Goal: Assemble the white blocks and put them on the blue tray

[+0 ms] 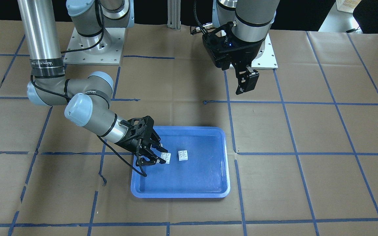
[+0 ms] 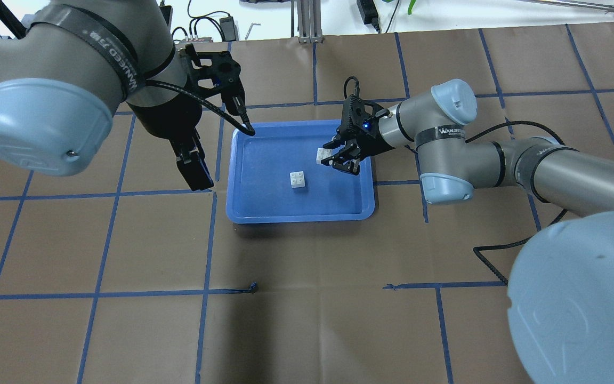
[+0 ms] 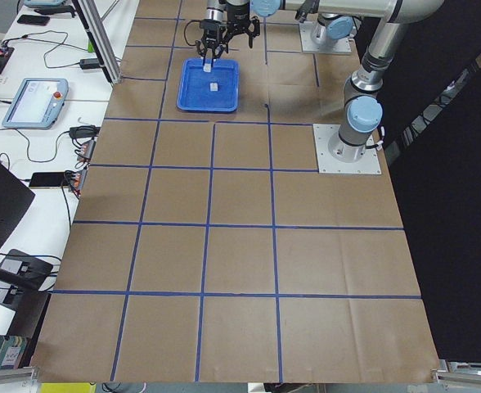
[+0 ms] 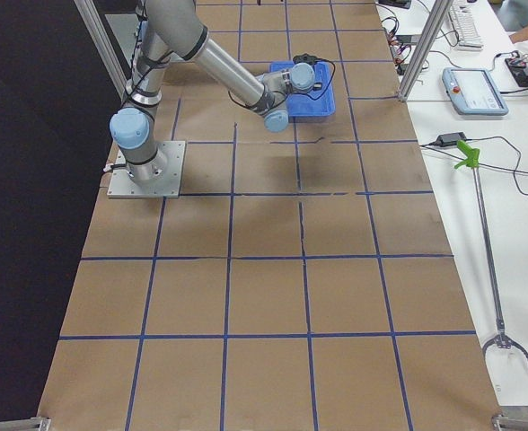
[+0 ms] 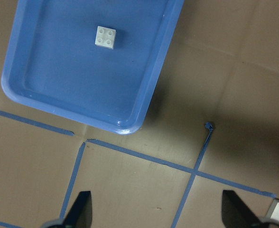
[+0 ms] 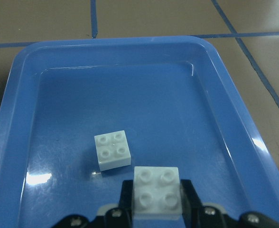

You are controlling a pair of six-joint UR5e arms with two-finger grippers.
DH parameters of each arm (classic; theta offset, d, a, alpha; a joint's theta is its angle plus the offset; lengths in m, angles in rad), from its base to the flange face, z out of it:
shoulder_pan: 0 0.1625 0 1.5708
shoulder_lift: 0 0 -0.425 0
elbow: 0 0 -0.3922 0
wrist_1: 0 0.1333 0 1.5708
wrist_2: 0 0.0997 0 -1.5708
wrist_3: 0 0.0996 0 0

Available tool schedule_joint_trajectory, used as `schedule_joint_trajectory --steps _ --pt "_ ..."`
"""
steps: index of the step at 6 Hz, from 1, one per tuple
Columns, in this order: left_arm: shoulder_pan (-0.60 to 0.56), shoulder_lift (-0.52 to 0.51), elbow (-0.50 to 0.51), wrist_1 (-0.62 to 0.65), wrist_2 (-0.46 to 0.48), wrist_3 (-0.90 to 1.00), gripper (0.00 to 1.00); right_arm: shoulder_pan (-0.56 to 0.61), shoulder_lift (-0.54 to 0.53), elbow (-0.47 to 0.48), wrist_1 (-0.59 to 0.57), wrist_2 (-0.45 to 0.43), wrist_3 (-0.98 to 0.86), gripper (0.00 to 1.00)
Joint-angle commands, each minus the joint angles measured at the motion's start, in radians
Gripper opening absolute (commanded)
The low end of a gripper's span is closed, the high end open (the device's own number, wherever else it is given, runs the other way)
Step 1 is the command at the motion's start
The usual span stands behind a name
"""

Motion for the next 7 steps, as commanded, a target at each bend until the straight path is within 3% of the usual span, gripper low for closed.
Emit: schedule_joint_trajectory --steps 1,4,5,7 --pt "0.021 0.012 0.006 0.001 0.0 -0.245 0.96 0.012 0.025 0.032 -0.033 0.001 0.007 0.32" --pt "0.027 0.046 0.027 0.005 -0.002 -0.989 0.99 0.045 0.061 0.038 -0.086 0.001 0.01 0.33" --pt "0.027 0.042 0.053 -0.002 -0.004 -1.082 0.99 0.049 0.061 0.038 -0.086 0.001 0.01 0.33" --pt "0.03 0.04 0.059 -0.005 -0.027 -1.082 0.99 0.059 0.061 0.038 -0.086 0.0 0.01 0.34"
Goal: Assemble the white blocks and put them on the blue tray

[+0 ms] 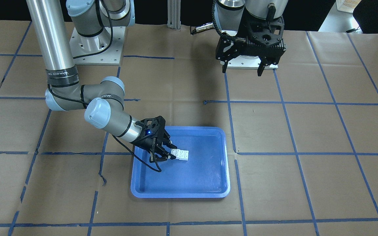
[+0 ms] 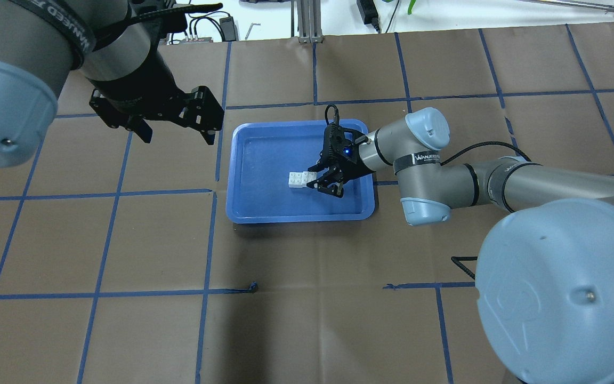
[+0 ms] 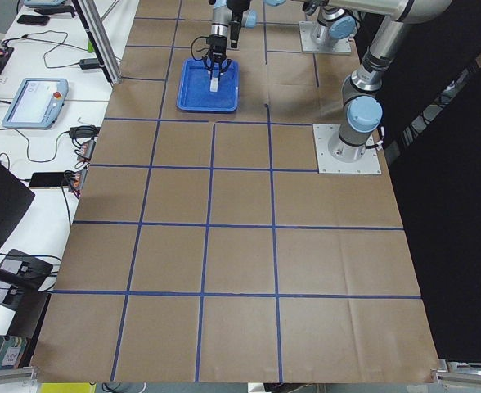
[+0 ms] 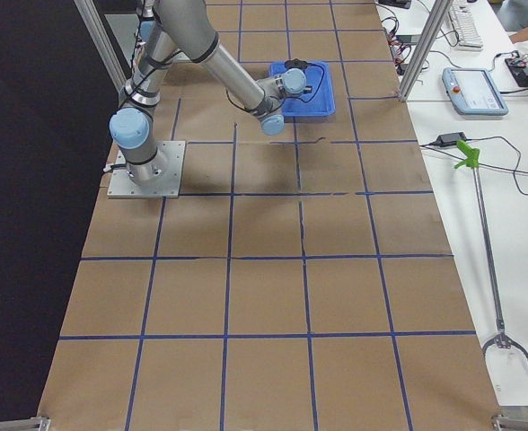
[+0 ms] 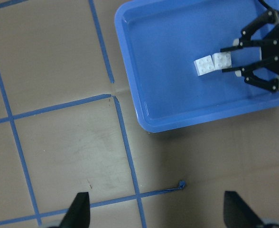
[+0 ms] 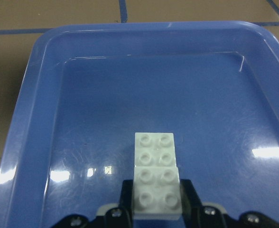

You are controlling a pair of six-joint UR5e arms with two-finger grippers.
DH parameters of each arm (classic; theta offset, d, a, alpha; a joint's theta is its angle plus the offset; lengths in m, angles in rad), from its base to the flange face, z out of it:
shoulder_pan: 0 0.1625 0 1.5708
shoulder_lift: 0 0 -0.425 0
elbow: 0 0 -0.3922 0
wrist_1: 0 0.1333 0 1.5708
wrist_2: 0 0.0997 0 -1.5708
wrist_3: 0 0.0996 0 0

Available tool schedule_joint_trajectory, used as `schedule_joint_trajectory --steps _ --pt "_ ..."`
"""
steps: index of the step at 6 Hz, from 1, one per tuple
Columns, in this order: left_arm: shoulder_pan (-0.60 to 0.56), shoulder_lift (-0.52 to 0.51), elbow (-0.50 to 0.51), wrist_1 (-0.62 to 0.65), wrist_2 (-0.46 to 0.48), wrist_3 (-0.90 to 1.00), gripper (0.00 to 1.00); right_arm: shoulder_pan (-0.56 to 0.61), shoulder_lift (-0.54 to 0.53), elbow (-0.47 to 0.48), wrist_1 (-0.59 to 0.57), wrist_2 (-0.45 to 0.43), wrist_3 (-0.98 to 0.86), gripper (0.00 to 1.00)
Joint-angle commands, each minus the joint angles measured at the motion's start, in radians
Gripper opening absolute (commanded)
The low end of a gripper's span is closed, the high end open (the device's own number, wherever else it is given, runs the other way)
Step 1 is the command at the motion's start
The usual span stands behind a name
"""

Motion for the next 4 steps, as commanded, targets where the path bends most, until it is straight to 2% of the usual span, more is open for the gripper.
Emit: schedule_joint_trajectory --steps 1,4 --pt "0.0 0.001 0.002 -0.002 -0.004 -0.011 0.99 0.003 0.002 0.0 0.0 -0.001 0.0 0.34" --pt "0.002 0.004 0.015 -0.034 -0.004 -0.013 0.99 0.003 0.008 -0.001 -0.002 -0.001 0.0 0.34"
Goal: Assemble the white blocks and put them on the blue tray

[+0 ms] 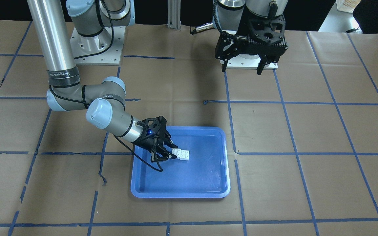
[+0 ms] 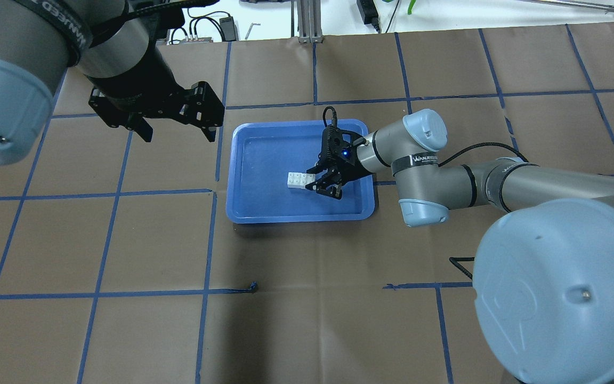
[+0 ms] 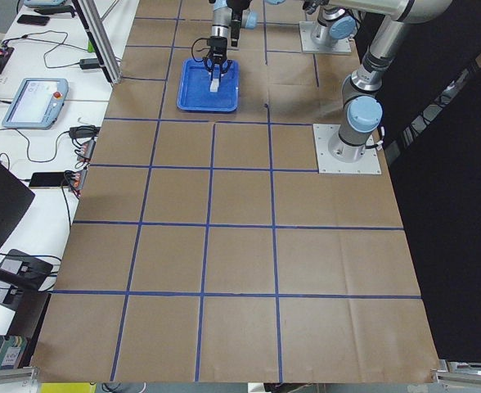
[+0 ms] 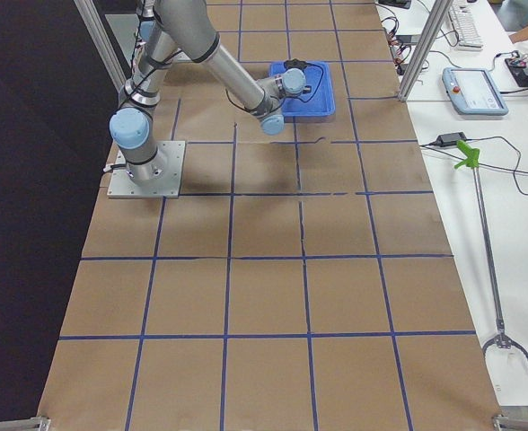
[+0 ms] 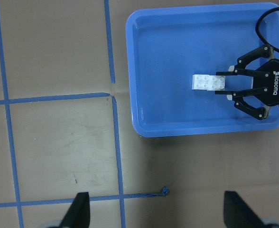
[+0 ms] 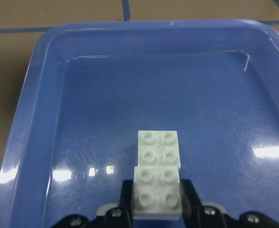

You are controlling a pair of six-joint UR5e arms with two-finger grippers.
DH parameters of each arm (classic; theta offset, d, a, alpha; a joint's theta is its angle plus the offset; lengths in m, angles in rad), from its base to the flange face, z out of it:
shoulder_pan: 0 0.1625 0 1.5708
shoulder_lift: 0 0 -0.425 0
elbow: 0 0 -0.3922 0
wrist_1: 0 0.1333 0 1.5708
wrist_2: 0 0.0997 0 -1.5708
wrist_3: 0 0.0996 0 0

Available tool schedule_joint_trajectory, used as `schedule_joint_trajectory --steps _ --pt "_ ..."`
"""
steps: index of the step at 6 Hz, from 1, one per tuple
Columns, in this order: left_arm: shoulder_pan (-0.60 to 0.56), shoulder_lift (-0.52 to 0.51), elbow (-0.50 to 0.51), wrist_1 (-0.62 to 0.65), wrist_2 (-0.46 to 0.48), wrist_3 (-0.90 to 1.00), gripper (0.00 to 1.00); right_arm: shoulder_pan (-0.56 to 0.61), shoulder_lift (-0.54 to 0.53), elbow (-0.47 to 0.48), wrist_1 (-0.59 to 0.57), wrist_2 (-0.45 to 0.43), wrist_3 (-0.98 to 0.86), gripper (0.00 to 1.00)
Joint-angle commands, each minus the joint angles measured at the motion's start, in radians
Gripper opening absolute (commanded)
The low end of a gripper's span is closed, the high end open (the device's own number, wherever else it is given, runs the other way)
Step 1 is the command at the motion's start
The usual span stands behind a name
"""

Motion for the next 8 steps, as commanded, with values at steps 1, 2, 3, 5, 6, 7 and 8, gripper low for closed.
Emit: schedule_joint_trajectory --steps 1,2,3,5,6,7,8 --pt "0.002 0.001 0.028 -0.038 0.001 -0.028 0.99 0.0 0.003 -0.006 -0.001 -0.002 0.0 0.34" --pt "0.011 0.0 0.039 -0.047 0.004 -0.068 0.99 0.0 0.003 -0.006 -0.001 -0.002 0.0 0.34" --pt "0.046 0.0 0.043 -0.047 0.001 -0.069 0.99 0.0 0.009 -0.007 -0.001 -0.002 0.0 0.34" --pt "0.054 0.001 0.043 -0.049 0.003 -0.046 0.99 0.0 0.015 -0.007 -0.004 0.0 0.002 0.37" --pt "0.06 0.001 0.046 -0.049 0.006 0.021 0.99 0.0 0.014 -0.007 -0.004 0.0 0.002 0.38" --pt "0.065 0.001 0.05 -0.049 0.001 0.028 0.99 -0.001 0.014 -0.007 -0.004 0.0 0.008 0.46" --pt "0.071 0.001 0.048 -0.05 0.001 0.033 0.99 0.0 0.014 -0.007 -0.004 0.002 0.012 0.56"
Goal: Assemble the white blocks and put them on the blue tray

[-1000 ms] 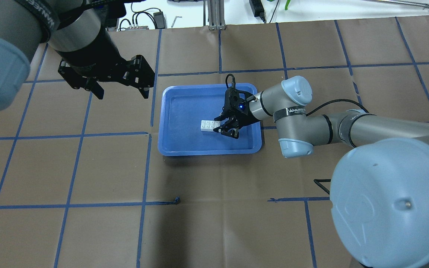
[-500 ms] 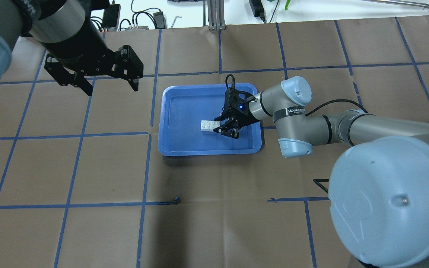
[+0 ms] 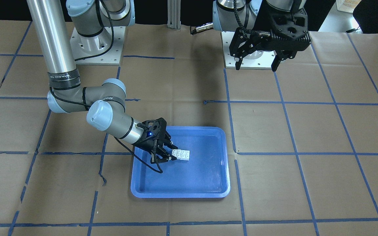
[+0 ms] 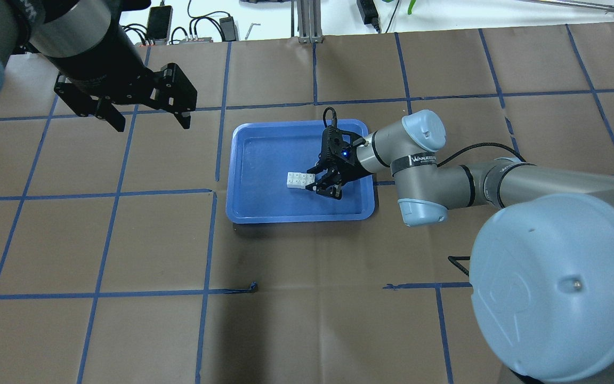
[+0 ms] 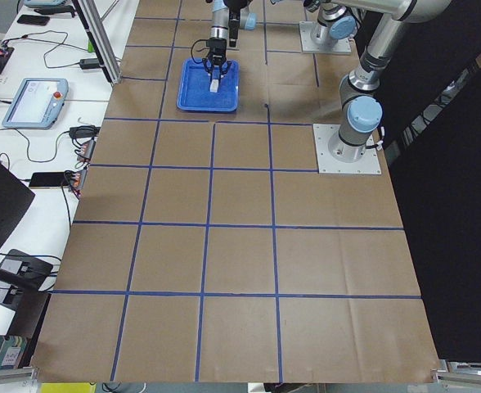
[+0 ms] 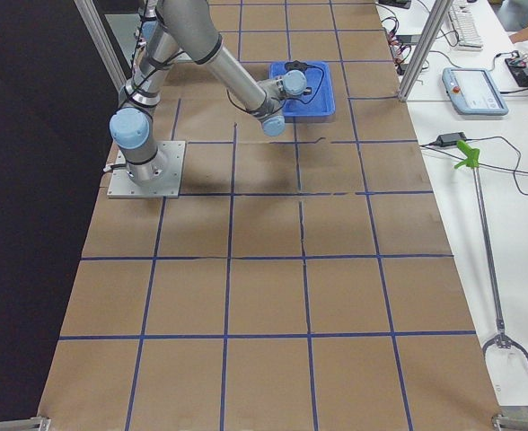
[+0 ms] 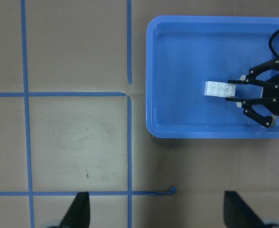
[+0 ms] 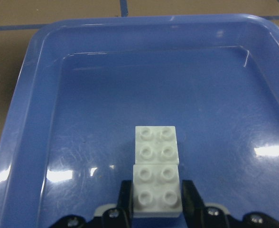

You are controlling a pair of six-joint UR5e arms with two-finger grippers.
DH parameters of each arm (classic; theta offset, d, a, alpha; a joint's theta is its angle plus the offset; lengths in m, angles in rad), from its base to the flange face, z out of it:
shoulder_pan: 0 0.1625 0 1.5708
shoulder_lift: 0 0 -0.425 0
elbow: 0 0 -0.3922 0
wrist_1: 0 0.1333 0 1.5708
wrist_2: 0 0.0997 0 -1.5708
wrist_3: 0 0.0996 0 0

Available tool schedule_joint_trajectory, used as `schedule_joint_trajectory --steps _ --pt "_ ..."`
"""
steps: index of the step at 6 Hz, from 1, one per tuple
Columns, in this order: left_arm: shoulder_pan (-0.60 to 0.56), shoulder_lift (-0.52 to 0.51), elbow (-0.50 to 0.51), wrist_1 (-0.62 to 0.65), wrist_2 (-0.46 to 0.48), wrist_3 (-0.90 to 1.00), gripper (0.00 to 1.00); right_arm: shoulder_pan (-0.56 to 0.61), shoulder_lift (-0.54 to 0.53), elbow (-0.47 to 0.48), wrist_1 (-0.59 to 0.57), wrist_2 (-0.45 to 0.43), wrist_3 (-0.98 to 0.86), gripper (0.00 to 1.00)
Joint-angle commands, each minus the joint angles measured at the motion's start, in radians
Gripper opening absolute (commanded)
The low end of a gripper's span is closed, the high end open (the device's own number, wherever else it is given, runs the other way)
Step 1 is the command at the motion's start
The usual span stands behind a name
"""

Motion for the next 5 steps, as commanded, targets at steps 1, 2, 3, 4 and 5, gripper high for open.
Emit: schedule_joint_trajectory --steps 1,2,3,4,5 --pt "0.007 0.0 0.0 -0.003 -0.002 0.009 0.99 0.001 -0.002 0.0 0.0 0.001 0.005 0.69" --pt "0.007 0.0 0.0 -0.001 -0.002 0.009 0.99 -0.001 -0.004 -0.003 0.001 0.001 0.008 0.85" --pt "0.006 0.0 0.0 -0.003 -0.002 0.009 0.99 -0.001 -0.005 -0.026 0.001 0.001 0.055 0.99" --pt "0.006 0.0 -0.001 -0.003 -0.002 0.009 0.99 -0.004 -0.014 -0.069 0.003 -0.006 0.149 1.0" --pt "0.006 0.002 -0.001 -0.001 -0.001 0.009 0.99 -0.018 -0.034 -0.116 0.024 -0.081 0.251 1.0"
